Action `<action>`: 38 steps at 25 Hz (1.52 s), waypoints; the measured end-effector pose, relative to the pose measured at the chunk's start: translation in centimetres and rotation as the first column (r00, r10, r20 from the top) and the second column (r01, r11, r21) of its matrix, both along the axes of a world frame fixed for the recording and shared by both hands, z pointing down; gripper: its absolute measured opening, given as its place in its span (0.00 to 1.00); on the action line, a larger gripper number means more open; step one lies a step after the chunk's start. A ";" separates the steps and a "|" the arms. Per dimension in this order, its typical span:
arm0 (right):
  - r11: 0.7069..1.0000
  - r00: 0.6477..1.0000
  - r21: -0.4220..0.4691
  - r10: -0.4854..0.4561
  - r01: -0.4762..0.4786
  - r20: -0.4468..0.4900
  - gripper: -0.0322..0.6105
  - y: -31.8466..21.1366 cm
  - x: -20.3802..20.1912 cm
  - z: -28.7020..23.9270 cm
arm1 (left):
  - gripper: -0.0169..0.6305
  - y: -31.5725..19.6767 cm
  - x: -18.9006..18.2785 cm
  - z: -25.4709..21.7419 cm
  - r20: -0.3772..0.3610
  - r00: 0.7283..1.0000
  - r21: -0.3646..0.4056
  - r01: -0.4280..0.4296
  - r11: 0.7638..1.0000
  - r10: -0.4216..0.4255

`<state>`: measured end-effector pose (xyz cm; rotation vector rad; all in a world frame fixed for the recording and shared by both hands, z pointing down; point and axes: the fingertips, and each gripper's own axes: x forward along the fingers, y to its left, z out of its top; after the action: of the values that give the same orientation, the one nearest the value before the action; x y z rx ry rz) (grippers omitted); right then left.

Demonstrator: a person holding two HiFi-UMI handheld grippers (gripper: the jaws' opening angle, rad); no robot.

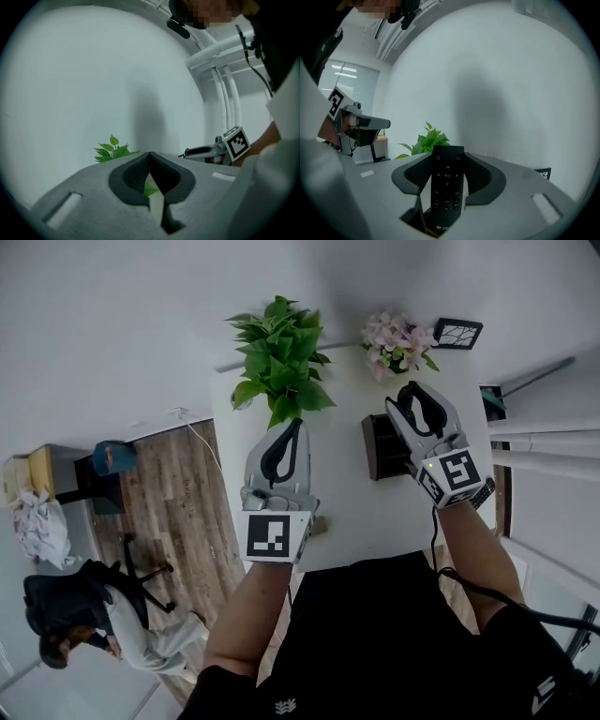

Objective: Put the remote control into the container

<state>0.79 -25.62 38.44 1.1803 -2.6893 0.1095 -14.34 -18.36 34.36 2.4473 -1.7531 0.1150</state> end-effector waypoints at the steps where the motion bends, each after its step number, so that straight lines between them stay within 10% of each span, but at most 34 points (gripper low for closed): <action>1: 1.000 1.000 0.000 0.002 -0.002 0.000 0.38 -0.2 0.0 0.2 | 0.03 -0.1 0.1 0.1 -0.008 1.000 0.001 0.000 1.000 0.000; 38: 0.977 0.981 -0.197 0.039 -0.077 -0.190 0.37 2.4 2.6 11.8 | 0.03 0.5 1.7 4.5 0.010 0.999 -0.090 -0.033 0.995 0.034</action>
<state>3.36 -23.26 50.28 1.1453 -2.4179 0.2637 -12.63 -17.82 38.84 2.4171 -1.6738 0.2067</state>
